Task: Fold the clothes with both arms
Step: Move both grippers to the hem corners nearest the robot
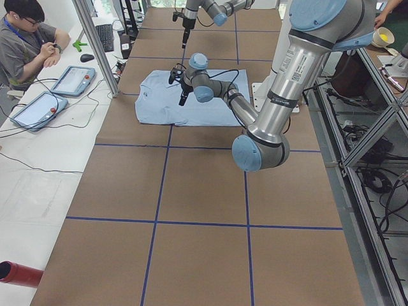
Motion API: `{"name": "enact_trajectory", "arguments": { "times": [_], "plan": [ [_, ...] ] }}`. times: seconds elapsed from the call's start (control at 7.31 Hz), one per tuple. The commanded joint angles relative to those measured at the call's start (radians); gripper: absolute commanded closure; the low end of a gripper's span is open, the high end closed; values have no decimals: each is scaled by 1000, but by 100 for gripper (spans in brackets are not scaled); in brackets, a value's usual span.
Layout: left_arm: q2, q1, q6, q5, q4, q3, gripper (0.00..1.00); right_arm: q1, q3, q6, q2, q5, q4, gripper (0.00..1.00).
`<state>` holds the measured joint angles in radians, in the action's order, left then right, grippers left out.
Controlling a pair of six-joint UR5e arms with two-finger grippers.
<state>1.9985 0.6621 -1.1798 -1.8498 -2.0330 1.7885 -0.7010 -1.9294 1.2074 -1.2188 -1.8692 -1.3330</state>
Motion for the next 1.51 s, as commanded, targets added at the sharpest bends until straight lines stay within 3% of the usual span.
{"name": "enact_trajectory", "arguments": {
  "times": [0.0, 0.27, 0.55, 0.96, 1.37],
  "plan": [
    [-122, -108, -110, 39, -1, 130, 0, 238, -158, 205, -135, 212, 0, 7],
    [-193, -249, -244, 154, -4, 176, 12, 407, -284, 383, -293, 339, 3, 16],
    [-230, -382, -407, 252, -4, 193, 25, 561, -319, 544, -370, 465, 8, 25],
    [-378, -530, -515, 337, -4, 287, 26, 686, -321, 646, -377, 608, 12, 25],
    [-380, -627, -581, 374, -3, 284, 26, 686, -324, 646, -377, 610, 12, 24]
  ]
}}
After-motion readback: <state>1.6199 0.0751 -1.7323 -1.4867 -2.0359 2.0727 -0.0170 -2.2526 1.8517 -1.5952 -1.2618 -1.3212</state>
